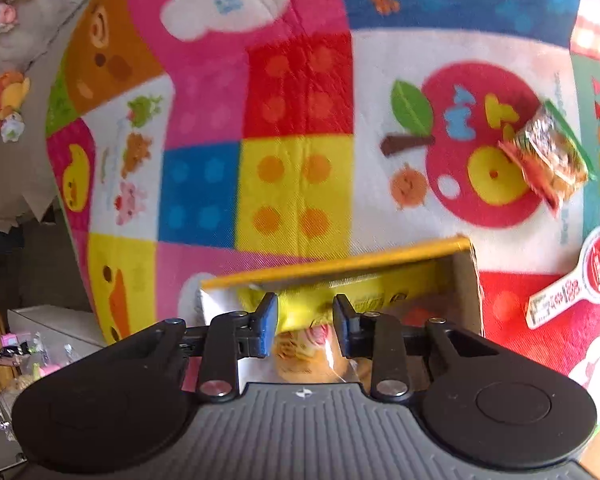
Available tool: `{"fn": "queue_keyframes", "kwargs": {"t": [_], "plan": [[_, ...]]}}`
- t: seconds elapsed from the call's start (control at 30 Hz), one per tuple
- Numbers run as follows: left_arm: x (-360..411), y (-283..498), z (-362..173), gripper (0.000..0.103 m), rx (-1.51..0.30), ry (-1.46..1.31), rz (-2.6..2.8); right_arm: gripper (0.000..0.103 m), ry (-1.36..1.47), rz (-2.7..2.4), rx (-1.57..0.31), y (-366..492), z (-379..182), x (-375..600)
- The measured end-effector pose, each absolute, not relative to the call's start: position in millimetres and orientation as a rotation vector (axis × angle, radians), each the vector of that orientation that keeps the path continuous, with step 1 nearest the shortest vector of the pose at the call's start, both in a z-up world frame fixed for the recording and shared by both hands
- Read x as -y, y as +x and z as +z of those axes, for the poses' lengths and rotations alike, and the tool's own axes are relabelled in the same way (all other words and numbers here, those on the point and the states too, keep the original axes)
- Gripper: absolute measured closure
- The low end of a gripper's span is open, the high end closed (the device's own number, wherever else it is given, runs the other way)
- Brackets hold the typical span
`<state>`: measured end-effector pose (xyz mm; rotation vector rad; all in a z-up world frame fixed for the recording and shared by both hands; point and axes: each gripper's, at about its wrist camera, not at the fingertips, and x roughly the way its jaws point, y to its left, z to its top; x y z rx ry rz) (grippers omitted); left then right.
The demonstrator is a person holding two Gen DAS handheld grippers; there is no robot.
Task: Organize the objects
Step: 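Reach the right tool to the green-topped cookie packet, then grasp the green-topped cookie packet with the right tool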
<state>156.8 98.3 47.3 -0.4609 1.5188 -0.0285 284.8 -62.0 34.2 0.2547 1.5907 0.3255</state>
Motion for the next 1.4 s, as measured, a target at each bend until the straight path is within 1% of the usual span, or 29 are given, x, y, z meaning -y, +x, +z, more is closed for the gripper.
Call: {"fn": "queue_keyframes", "kwargs": {"t": [0.1, 0.23, 0.33, 0.47, 0.53, 0.57, 0.6, 0.63, 0.67, 0.73, 0.8, 0.87, 0.9, 0.97, 1.03, 1.1, 1.13, 1.27, 1.33, 1.4], "plan": [[-97, 158, 47, 0.087, -1.524, -0.451, -0.025, 0.074, 0.226, 0.335, -1.579, 273, 37, 71], [-94, 164, 47, 0.087, -1.55, -0.459, 0.008, 0.073, 0.253, 0.385, -1.472, 254, 70, 103], [-93, 174, 50, 0.088, -1.546, -0.453, 0.016, 0.072, 0.319, 0.313, -1.395, 245, 88, 149], [-88, 186, 53, 0.089, -1.535, -0.402, 0.006, 0.062, 0.368, 0.114, -1.354, 248, 82, 215], [-86, 187, 54, 0.089, -1.538, -0.39, 0.005, 0.061, 0.431, 0.058, -1.375, 260, 73, 242], [-85, 186, 54, 0.09, -1.537, -0.387, 0.007, 0.059, 0.487, 0.045, -1.384, 266, 69, 252], [-85, 186, 54, 0.09, -1.535, -0.388, 0.011, 0.053, 0.562, 0.034, -1.389, 275, 63, 262], [-85, 186, 54, 0.09, -1.533, -0.394, 0.019, 0.049, 0.625, 0.018, -1.387, 284, 57, 267], [-85, 184, 54, 0.09, -1.532, -0.404, 0.029, 0.044, 0.676, 0.007, -1.387, 294, 50, 270], [-83, 183, 53, 0.09, -1.536, -0.417, 0.049, 0.041, 0.679, 0.035, -1.413, 319, 35, 261], [-82, 180, 53, 0.09, -1.542, -0.423, 0.056, 0.04, 0.532, 0.114, -1.445, 343, 26, 240], [-83, 177, 54, 0.09, -1.541, -0.437, 0.061, 0.035, 0.402, 0.168, -1.497, 359, 13, 223], [-83, 175, 54, 0.09, -1.536, -0.446, 0.069, 0.035, 0.415, 0.138, -1.511, 363, 9, 222], [-86, 172, 55, 0.089, -1.529, -0.47, 0.093, 0.035, 0.556, 0.041, -1.52, 368, -1, 229], [-87, 169, 56, 0.089, -1.528, -0.481, 0.11, 0.027, 0.712, -0.071, -1.52, 370, -11, 234], [-86, 168, 56, 0.089, -1.529, -0.481, 0.118, 0.012, 0.789, -0.195, -1.51, 369, -20, 232], [-86, 168, 57, 0.089, -1.528, -0.483, 0.122, 0.01, 0.791, -0.236, -1.509, 371, -23, 228], [-84, 165, 58, 0.089, -1.519, -0.492, 0.137, 0.01, 0.704, -0.346, -1.491, 374, -20, 207], [-84, 163, 60, 0.089, -1.515, -0.494, 0.13, 0.012, 0.661, -0.287, -1.454, 371, -8, 202], [-85, 161, 63, 0.09, -1.509, -0.488, 0.114, 0.012, 0.625, -0.191, -1.4, 364, 10, 208]]}}
